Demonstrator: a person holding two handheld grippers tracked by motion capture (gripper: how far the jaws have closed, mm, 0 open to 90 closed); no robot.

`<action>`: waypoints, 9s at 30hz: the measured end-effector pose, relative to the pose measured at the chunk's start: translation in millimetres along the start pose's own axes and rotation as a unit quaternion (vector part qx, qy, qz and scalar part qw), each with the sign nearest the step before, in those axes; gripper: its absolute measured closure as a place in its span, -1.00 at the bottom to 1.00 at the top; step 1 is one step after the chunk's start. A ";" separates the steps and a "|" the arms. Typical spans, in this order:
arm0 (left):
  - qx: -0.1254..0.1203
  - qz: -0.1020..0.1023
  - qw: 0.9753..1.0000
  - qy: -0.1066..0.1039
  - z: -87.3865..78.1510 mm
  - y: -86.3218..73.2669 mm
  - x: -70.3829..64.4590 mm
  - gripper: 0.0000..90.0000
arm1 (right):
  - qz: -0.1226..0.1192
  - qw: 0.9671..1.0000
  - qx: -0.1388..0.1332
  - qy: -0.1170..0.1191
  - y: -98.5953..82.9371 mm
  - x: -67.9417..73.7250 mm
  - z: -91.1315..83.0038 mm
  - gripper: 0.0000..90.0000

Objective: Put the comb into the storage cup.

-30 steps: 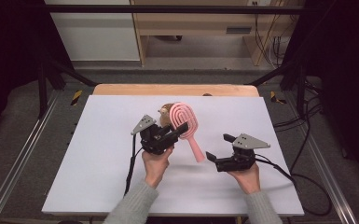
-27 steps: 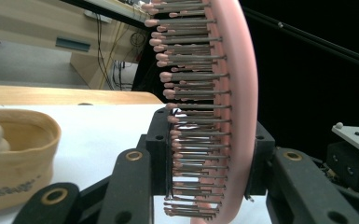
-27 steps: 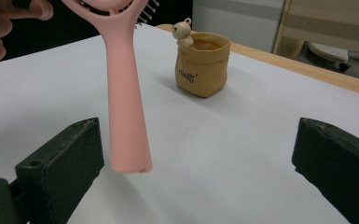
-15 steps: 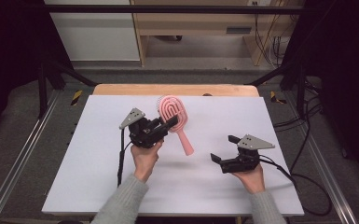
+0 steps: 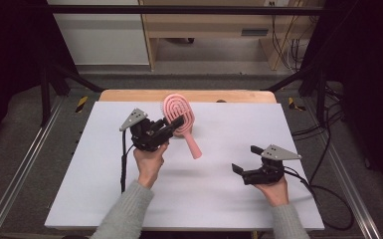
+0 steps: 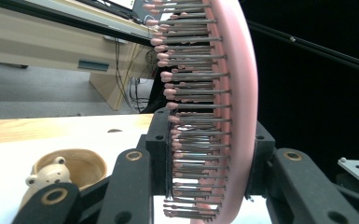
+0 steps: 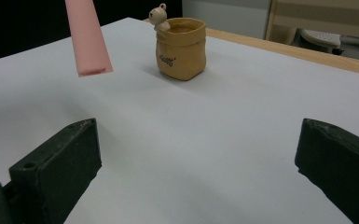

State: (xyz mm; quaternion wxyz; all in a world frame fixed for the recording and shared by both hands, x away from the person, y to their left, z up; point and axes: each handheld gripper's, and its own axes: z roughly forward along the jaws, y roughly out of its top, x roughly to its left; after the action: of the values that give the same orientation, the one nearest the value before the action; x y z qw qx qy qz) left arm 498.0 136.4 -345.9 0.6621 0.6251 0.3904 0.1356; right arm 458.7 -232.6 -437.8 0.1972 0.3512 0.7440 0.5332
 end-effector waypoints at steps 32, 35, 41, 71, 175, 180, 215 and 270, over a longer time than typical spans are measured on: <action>-0.011 0.013 1.000 0.023 4.9 32.5 18.7 0.40 | 0.012 1.000 -0.001 -0.017 -13.3 -17.3 -17.0 -1.00; -0.011 0.012 1.000 0.022 6.6 34.7 20.4 0.40 | 0.013 1.000 0.002 -0.017 -14.1 -18.4 -17.9 -1.00; -0.015 0.014 0.999 0.024 9.7 38.5 21.9 0.40 | 0.016 1.000 0.004 -0.016 -15.9 -20.4 -19.7 -1.00; -0.024 0.012 0.999 0.042 34.1 61.1 32.2 0.39 | 0.014 1.000 0.013 -0.014 -16.9 -20.5 -19.4 -1.00; -0.001 -0.017 0.992 0.126 100.2 28.6 94.1 0.39 | 0.010 1.000 0.018 -0.010 -18.0 -19.7 -17.4 -0.99; 0.000 -0.022 0.992 0.125 99.0 23.8 97.2 0.39 | 0.010 1.000 0.017 -0.011 -18.2 -19.7 -16.9 -1.00; 0.016 -0.041 0.990 0.131 95.7 -1.4 112.8 0.39 | 0.009 1.000 0.018 -0.010 -18.3 -19.5 -16.7 -0.99; 0.029 -0.024 0.987 0.155 73.4 -7.1 126.6 0.21 | 0.012 1.000 0.016 -0.009 -18.1 -19.2 -16.6 -0.99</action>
State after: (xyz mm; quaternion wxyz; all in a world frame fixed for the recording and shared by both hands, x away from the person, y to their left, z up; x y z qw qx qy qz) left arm 629.5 166.7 -402.8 0.5786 0.6056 0.5069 0.2036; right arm 454.9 -260.9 -450.4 0.1922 0.3680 0.7466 0.5199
